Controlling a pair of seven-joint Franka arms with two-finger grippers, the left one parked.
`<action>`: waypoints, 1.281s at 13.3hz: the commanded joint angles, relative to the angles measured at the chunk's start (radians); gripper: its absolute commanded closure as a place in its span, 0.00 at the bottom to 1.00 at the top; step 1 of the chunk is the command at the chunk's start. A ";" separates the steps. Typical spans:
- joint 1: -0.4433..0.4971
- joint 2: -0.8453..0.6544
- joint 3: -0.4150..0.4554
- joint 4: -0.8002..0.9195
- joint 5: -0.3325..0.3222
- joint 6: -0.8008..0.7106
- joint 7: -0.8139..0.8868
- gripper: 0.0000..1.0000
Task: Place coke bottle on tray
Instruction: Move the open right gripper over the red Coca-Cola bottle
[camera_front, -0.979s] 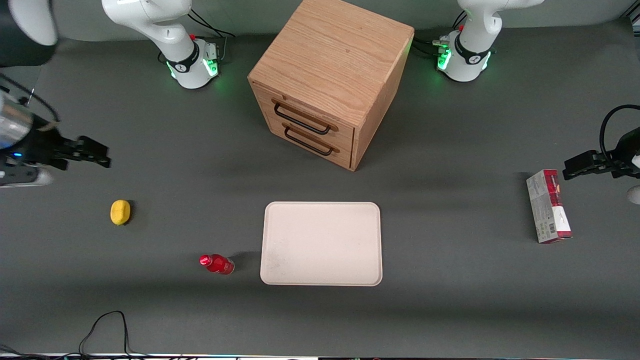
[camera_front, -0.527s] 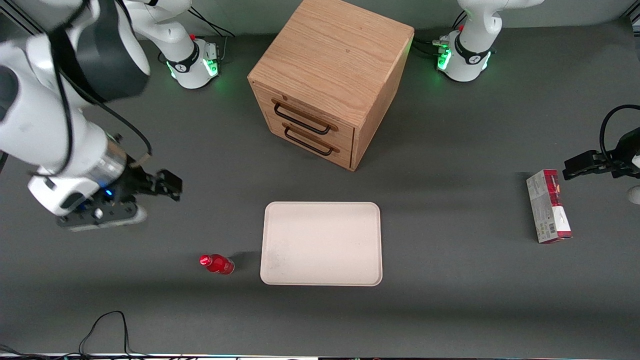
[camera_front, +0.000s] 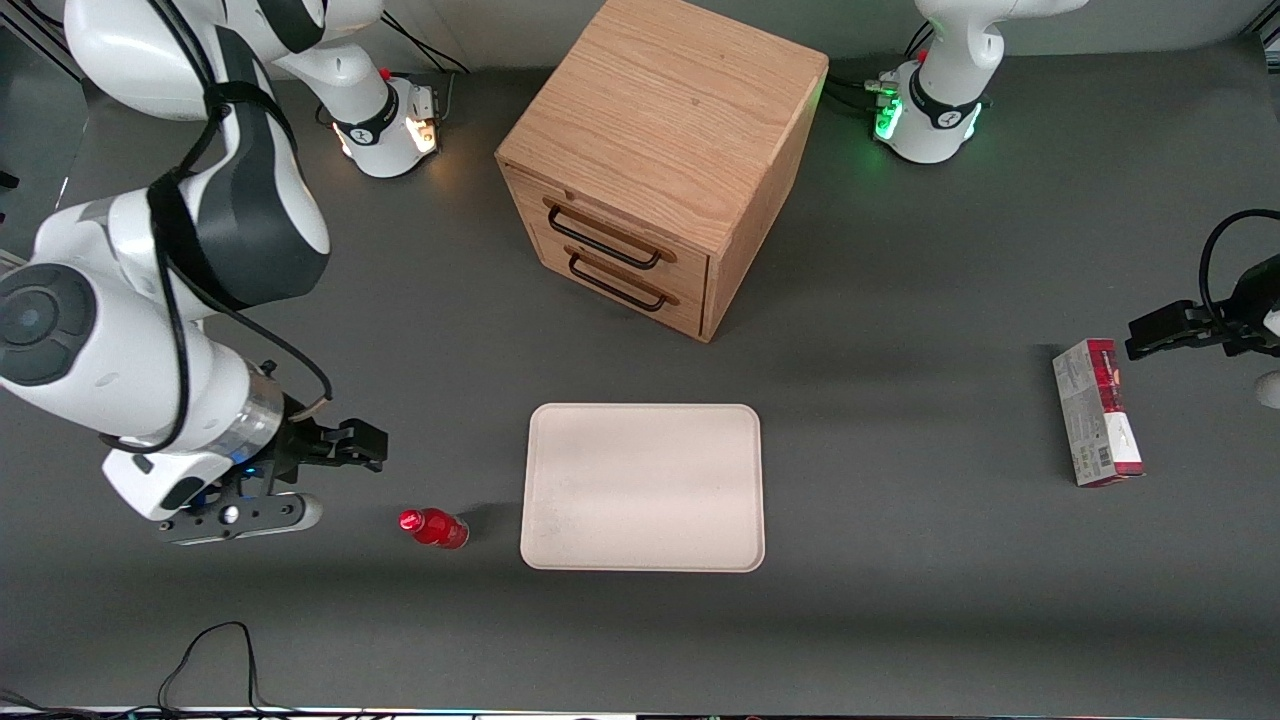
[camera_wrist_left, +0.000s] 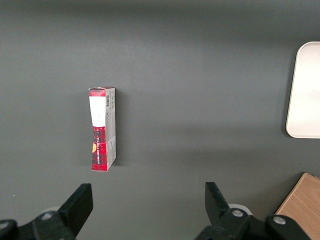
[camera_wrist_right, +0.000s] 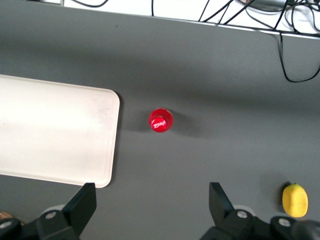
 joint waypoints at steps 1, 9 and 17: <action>-0.013 0.045 0.024 0.033 -0.006 0.039 0.000 0.00; -0.013 0.206 0.022 -0.020 0.031 0.184 -0.006 0.00; -0.018 0.237 0.021 -0.112 0.028 0.216 -0.007 0.00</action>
